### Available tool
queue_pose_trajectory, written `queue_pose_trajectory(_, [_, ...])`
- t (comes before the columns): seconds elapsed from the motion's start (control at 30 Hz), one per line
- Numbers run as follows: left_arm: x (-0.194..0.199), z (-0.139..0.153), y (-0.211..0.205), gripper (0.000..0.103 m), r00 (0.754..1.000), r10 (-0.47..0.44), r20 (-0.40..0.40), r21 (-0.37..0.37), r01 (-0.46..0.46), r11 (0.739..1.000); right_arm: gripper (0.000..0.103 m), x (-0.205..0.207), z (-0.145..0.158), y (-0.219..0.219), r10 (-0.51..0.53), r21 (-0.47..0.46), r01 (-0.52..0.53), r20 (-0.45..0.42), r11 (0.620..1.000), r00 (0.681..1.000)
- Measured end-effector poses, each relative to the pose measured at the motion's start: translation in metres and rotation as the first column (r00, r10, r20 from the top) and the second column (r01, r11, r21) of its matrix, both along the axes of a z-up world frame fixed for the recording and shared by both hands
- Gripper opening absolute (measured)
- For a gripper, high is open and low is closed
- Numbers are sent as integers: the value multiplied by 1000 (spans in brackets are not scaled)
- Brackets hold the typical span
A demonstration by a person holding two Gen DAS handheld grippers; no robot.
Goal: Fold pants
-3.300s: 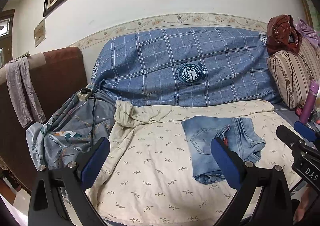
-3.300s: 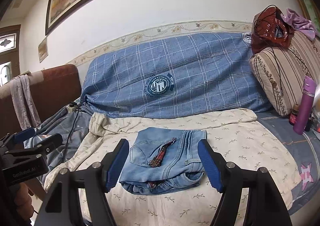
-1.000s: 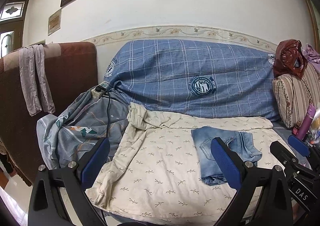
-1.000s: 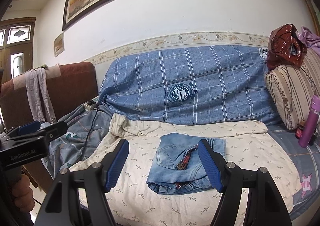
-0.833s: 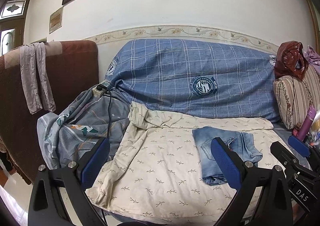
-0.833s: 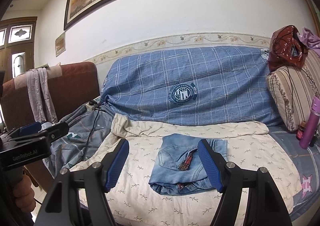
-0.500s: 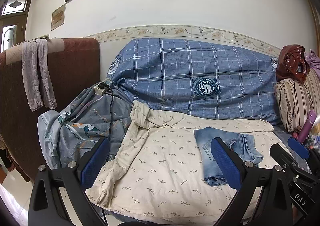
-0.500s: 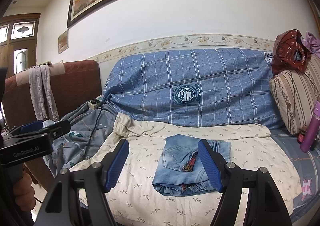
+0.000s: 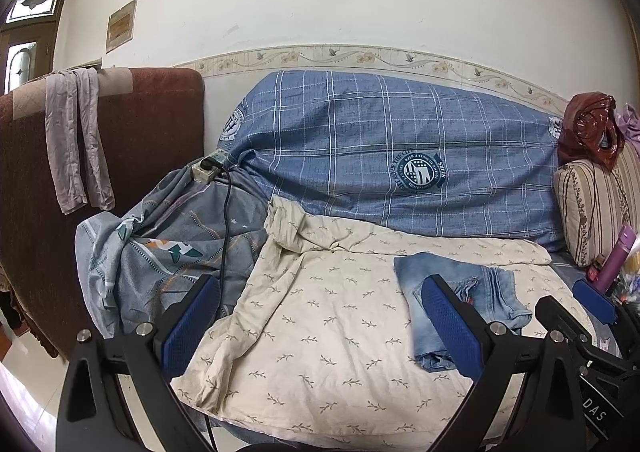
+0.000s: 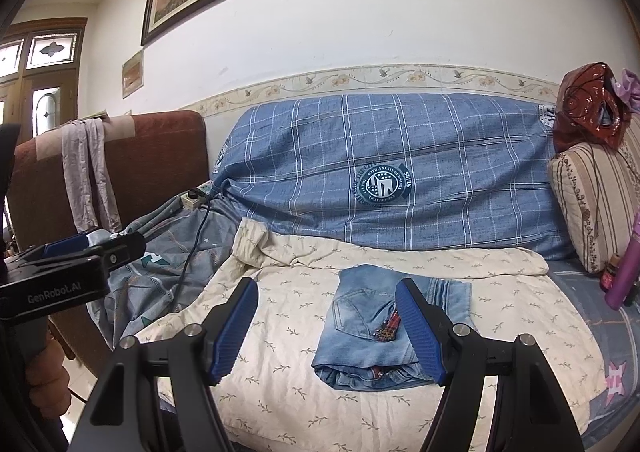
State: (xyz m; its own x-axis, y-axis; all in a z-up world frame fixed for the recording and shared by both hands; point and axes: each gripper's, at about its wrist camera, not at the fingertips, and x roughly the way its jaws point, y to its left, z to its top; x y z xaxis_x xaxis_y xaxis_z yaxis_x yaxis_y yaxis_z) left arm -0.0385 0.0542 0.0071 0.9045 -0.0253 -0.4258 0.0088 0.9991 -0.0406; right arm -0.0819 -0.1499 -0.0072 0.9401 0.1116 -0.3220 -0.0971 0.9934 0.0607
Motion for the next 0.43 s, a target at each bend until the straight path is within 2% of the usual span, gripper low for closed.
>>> queue_pose_trajectory(0.43, [9,-7,-1,101,1000,-8,-3,-5,8,1000,74,13,-12,0,7,-5,-8,-29,1000,1000])
